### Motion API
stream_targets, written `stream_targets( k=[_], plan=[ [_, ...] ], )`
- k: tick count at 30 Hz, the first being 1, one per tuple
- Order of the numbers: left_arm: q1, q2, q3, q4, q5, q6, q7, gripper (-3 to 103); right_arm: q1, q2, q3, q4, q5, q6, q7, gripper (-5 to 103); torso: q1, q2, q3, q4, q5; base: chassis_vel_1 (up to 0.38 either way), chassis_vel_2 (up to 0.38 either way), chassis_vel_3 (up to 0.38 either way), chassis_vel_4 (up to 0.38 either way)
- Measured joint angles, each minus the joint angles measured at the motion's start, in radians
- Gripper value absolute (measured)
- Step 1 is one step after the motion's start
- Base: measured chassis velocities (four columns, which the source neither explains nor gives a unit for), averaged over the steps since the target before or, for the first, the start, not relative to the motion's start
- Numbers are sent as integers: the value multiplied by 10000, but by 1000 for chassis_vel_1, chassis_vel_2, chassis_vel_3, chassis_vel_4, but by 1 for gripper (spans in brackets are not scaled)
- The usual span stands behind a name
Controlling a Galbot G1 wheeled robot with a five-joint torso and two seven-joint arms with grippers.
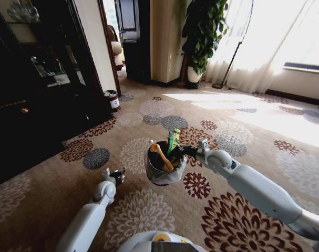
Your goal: Pick up the trash from the ground and place it into the trash bin.
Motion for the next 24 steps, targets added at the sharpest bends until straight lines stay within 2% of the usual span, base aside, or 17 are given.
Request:
stream_targets(
  k=[2, 5, 9, 15, 18, 21, 22, 23, 24],
  plan=[
    [-288, -40, -3, 530, -61, -16, -7, 100, 0, -65, 1, -8, -1, -1, 5, 3, 0, 0, 0, -10, -4, 0, 0, 0, 0],
    [-617, -104, 17, 1045, -127, 18, -76, 100, 9, -69, -6, -37, -6, -1, 7, 3, 0, 0, 0, -13, -1, 0, 0, 0, 0],
    [-1214, -277, 74, 1926, -112, 78, -137, 100, 83, -24, -120, -24, -5, -1, 5, 3, 0, 0, 0, -8, -3, 0, 0, 0, 0],
    [-1466, -501, 102, 2227, -342, 483, -702, 103, 150, -29, -170, -41, -4, 4, 3, 3, 0, 0, 0, -9, -3, 0, 0, 0, 0],
    [-1609, -525, 135, 2562, -494, 542, -728, 92, 161, -54, -168, -45, -4, 7, 3, 3, 0, 0, 0, -8, -4, 0, 0, 0, 0],
    [-1698, -563, 135, 2735, -593, 543, -771, 86, 163, -54, -167, -44, -3, 12, 3, 3, 0, 0, 0, -8, -3, 0, 0, 0, 0],
    [-1806, -629, 131, 2953, -688, 524, -872, 76, 163, -50, -202, -47, -6, 46, 3, 3, 0, 0, 0, -8, -4, 0, 0, 0, 0],
    [-1858, -657, 131, 3055, -725, 513, -898, 70, 163, -41, -236, -48, -8, 59, 3, 3, 0, 0, 0, -9, -5, 0, 0, 0, 0],
    [-1894, -664, 131, 3113, -748, 505, -901, 70, 163, -33, -255, -49, -8, 60, 1, 3, 0, 0, 0, -9, -4, 0, 0, 0, 0]
  ],
)
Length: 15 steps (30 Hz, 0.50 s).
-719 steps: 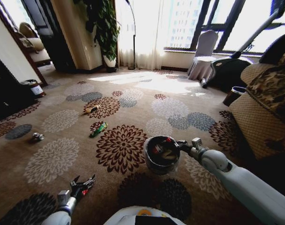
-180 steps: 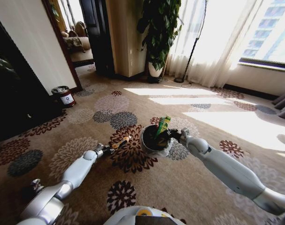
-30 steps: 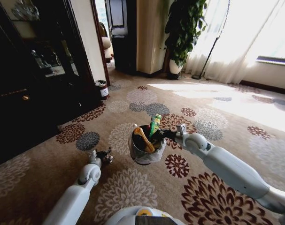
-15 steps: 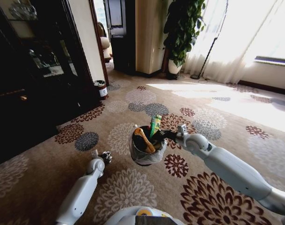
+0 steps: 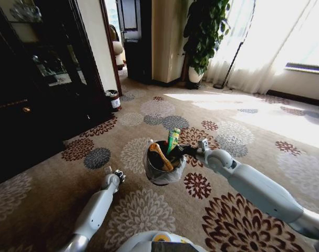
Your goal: Pick up the trash from the ground and place it into the trash bin.
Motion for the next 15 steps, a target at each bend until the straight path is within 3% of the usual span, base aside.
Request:
stream_targets(
  k=[1, 7, 10, 13, 15],
  plan=[
    [0, 0, 0, 0, 0, 0, 0, 70, 0, 0, 0, 0, 0, 0, 0, 3, 0, 0, 0, 0, 0, 0, 0, 0, 0],
    [-201, 21, 31, 186, -179, -46, 7, 43, 56, 77, -63, -43, -2, 7, -1, 3, 0, 0, -1, 0, 1, 0, 0, 0, 0],
    [-235, 22, 43, 281, -240, -56, 19, 38, 86, 105, -109, -37, -2, 7, 0, 3, 0, 0, 0, 0, 0, 0, 0, 0, 0],
    [-258, 36, 61, 335, -415, -156, 73, 22, 123, 141, -166, -26, 0, 8, -1, 3, 0, 0, -1, 1, 0, 0, 0, 0, 0],
    [-260, 53, 68, 329, -455, -277, 127, 22, 129, 146, -175, -26, 0, 8, -1, 3, 0, 0, 0, 1, 0, 0, 0, 0, 0]
  ],
)
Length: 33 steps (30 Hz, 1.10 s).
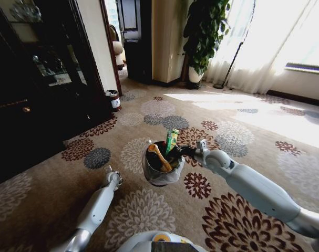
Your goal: Pick up the trash from the ground and place it into the trash bin.
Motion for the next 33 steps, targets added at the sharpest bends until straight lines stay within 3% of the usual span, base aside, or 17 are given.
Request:
stream_targets(
  k=[1, 2, 4, 5, 9, 12, 13, 14, 16, 17, 20, 22, 24, 27, 30, 33],
  plan=[
    [1, 70, 5, -135, -7, -285, 213, 12, 5, 2, -4, 3, 0, 0, 0, 3, 0, 0, 0, 0, -2, 0, 0, 0, 0],
    [3, 130, 5, -267, 2, -358, 313, 9, 5, 2, -5, 3, 1, 0, 1, 3, 0, 0, 0, 0, -3, 0, 0, 0, 0],
    [28, 234, 4, -514, 21, -419, 430, 9, 6, 1, -5, 3, 1, 0, 1, 3, 0, 0, 0, -1, -2, 0, 0, 0, 0],
    [106, 468, 9, -1088, 51, -439, 616, 3, 6, 10, 11, 3, 3, 0, 2, 3, 0, 0, 0, -1, 1, 0, 0, 0, 0],
    [191, 764, 59, -1827, 435, -517, 831, 3, 6, 25, 35, 2, 11, 0, 2, 3, 0, 0, 0, 0, -1, 0, 0, 0, 0],
    [327, 1250, 130, -2945, 2333, -1192, 1513, 3, -22, 82, 71, -11, 11, 0, 3, 3, 0, 0, 0, 0, 0, 0, 0, 0, 0],
    [327, 1250, 130, -2945, 2333, -1192, 1513, 3, -22, 82, 71, -11, 11, 0, 3, 3, 0, 0, 0, 0, 0, 0, 0, 0, 0],
    [355, 1494, 186, -3455, 3063, -1497, 1886, 3, -35, 124, 71, -33, 10, 19, 3, 3, 0, 0, 0, 0, 0, 0, 0, 0, 0],
    [349, 1921, 343, -4105, 3521, -1835, 2268, 3, -42, 197, 54, -71, 4, 61, 3, 3, 0, 0, 0, -2, -2, 0, 0, 0, 0],
    [349, 1921, 343, -4105, 3521, -1835, 2268, 3, -42, 197, 54, -71, 4, 61, 3, 3, 0, 0, 0, -2, -2, 0, 0, 0, 0],
    [240, 3070, 666, -5686, 3651, -2155, 3146, 3, -41, 446, -38, -291, 0, 139, 0, 3, 0, 0, 0, 0, 1, 0, 0, 0, 0],
    [220, 3202, 693, -5866, 3650, -2181, 3264, 3, -40, 479, -42, -332, -4, 147, 1, 3, 0, 0, 0, 0, 0, 0, 0, 0, 0],
    [-50, 4060, 959, -7196, 3336, -2245, 4101, 3, -17, 743, -97, -532, 5, 159, 7, 3, 0, 0, 0, 0, -2, 0, 0, 0, 0],
    [-493, 4669, 1379, -8002, 2820, -2231, 4525, 2, 36, 915, -232, -600, 1, 160, 3, 3, 0, 0, 0, 0, 1, 0, 0, 0, 0],
    [-884, 5083, 1946, -8521, 2362, -2156, 4586, 2, 139, 1083, -407, -669, -139, 160, 2, 3, 0, 1, -1, -2, -1, 0, 0, 0, 0],
    [-1750, 5306, 3514, -9214, 1695, -1765, 3940, 2, 411, 1447, -723, -759, -300, 160, 1, 3, 0, 0, 0, 2, 1, 0, 0, 0, 0]
  ],
)
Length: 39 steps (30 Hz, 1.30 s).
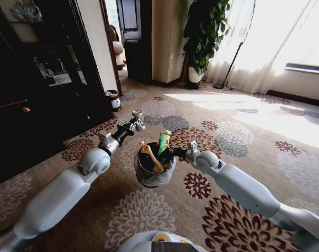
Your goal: Pick up the trash from the ground and place it into the trash bin.
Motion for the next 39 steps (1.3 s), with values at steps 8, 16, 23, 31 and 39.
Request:
stream_targets(
  k=[8, 16, 23, 31, 39],
  plan=[
    [-399, -961, 2004, -238, -540, 607, -1069, 2, 312, 42, -214, 101, 123, -113, -1, 3, 0, 0, 1, -6, -2, 0, 0, 0, 0],
    [71, -1010, 2381, -224, -533, 734, -1565, 2, 372, -203, -68, 168, 250, -179, 8, 3, 0, 0, 0, -2, 0, 0, 0, 0, 0],
    [12, -1080, 2340, -42, -145, 515, -1386, 10, 406, -167, -126, 230, 374, -225, 5, 3, 0, 0, 0, -2, 0, 0, 0, 0, 0],
    [333, -851, 2193, -759, 924, 230, -1384, 42, 488, -166, -168, 156, 472, -264, 2, 3, 0, 0, 0, -2, -1, 0, 0, 0, 0],
    [697, -749, 1907, -1028, 1257, 111, -1391, 70, 533, -108, -326, 154, 540, -286, 0, 3, 0, 0, 0, -2, 0, 0, 0, 0, 0]
  ],
)
